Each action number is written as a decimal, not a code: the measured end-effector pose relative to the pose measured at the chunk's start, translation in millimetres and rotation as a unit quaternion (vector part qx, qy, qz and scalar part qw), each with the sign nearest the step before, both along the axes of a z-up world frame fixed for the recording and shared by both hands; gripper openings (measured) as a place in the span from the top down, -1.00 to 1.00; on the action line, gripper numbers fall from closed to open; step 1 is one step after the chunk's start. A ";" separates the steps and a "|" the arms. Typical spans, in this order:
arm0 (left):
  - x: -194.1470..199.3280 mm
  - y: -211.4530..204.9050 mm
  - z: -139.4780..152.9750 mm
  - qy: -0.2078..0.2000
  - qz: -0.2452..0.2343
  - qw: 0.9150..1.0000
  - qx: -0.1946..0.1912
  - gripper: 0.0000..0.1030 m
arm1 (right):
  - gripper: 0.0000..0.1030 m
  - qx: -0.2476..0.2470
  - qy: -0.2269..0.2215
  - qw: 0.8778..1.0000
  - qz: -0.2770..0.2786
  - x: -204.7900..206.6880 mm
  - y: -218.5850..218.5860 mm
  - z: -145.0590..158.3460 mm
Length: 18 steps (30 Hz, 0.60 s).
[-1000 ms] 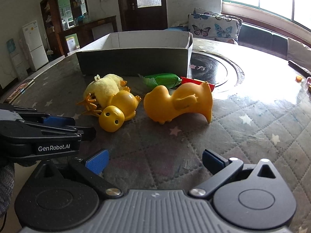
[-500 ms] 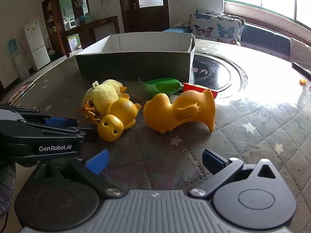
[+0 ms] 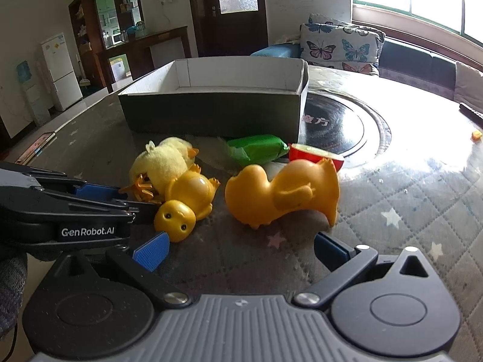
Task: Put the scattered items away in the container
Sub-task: 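Move the left gripper toward the yellow plush chick, then close the left gripper on the yellow plush chick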
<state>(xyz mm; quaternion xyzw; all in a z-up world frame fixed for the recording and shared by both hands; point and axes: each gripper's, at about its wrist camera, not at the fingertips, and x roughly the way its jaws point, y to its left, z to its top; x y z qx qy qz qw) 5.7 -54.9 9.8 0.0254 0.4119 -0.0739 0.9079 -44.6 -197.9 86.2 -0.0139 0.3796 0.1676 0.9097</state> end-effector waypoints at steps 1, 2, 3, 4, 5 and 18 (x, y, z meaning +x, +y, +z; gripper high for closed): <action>0.5 0.8 1.4 0.000 0.000 1.000 -0.002 0.17 | -1.00 0.000 -0.001 1.000 0.001 0.9 0.3 1.0; 1.0 1.6 2.9 0.000 -0.001 1.000 -0.003 0.17 | -1.00 0.000 -0.002 1.000 0.002 1.9 0.6 1.9; 1.2 2.2 4.6 0.000 -0.002 1.000 -0.005 0.17 | -1.00 0.000 -0.002 1.000 0.003 2.8 0.9 2.9; 1.4 2.7 6.2 0.000 -0.003 1.000 -0.005 0.17 | -1.00 0.001 -0.003 1.000 0.004 3.8 1.2 3.6; 1.6 3.1 7.7 0.000 -0.004 1.000 -0.006 0.17 | -0.99 0.002 -0.003 1.000 0.006 5.0 1.7 3.7; 8.3 16.0 29.5 -0.007 -0.004 0.999 -0.039 0.17 | -0.90 0.020 -0.011 1.000 0.020 12.0 4.3 14.5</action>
